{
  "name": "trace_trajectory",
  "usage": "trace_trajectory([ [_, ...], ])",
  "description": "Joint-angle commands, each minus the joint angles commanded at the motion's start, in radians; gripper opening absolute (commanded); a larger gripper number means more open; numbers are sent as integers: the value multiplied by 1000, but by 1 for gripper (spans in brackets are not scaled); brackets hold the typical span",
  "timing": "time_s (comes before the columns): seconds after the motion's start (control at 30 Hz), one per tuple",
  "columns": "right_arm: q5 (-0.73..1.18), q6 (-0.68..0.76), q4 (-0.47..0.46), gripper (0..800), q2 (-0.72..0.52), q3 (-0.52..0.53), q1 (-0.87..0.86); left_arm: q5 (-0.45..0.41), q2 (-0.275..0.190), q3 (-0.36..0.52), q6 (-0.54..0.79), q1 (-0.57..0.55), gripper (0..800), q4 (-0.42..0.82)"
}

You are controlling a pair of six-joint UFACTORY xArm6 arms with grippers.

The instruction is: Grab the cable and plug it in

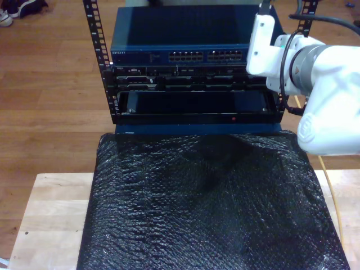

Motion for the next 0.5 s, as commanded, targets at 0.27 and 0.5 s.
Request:
trace_trajectory([
  [0.27, -132, -5, -5, 0, 0, 61, 2, 0, 0, 0, 2, 0, 800, 0],
  [0.5, -150, -41, -48, 0, -35, 112, 2, -2, 0, 0, 0, 0, 800, 0],
])
